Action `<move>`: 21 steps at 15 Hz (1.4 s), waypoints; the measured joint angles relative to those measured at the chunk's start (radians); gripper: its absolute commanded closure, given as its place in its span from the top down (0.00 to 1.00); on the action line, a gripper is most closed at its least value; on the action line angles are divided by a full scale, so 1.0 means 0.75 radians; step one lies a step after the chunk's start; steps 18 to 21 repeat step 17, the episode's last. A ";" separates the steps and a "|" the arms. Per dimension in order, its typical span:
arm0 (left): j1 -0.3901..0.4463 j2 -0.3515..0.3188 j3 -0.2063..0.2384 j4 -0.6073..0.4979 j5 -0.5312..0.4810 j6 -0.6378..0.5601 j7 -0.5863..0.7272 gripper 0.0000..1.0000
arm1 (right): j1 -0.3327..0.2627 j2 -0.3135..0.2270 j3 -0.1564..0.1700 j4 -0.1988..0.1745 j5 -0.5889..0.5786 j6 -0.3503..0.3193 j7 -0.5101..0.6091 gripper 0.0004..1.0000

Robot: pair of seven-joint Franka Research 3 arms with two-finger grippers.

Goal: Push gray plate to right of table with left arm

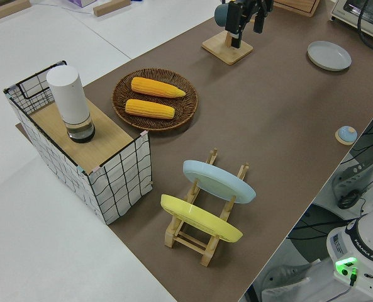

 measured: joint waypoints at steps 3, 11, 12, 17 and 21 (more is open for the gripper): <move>0.019 -0.028 -0.003 -0.032 -0.001 -0.002 0.026 0.99 | 0.000 0.000 0.000 0.000 0.000 0.000 0.000 0.98; 0.019 -0.158 -0.015 -0.259 -0.001 0.132 0.026 0.99 | 0.000 0.000 0.000 0.000 0.000 0.000 0.000 0.98; 0.019 -0.163 -0.015 -0.268 -0.001 0.138 0.026 0.99 | 0.000 0.000 0.000 0.000 0.000 0.000 0.000 0.98; 0.019 -0.166 -0.013 -0.279 -0.003 0.140 0.038 0.99 | 0.000 0.000 0.000 0.000 0.000 0.000 0.000 0.98; 0.019 -0.166 -0.013 -0.279 -0.003 0.140 0.038 0.99 | 0.000 0.000 0.000 0.000 0.000 0.000 0.000 0.98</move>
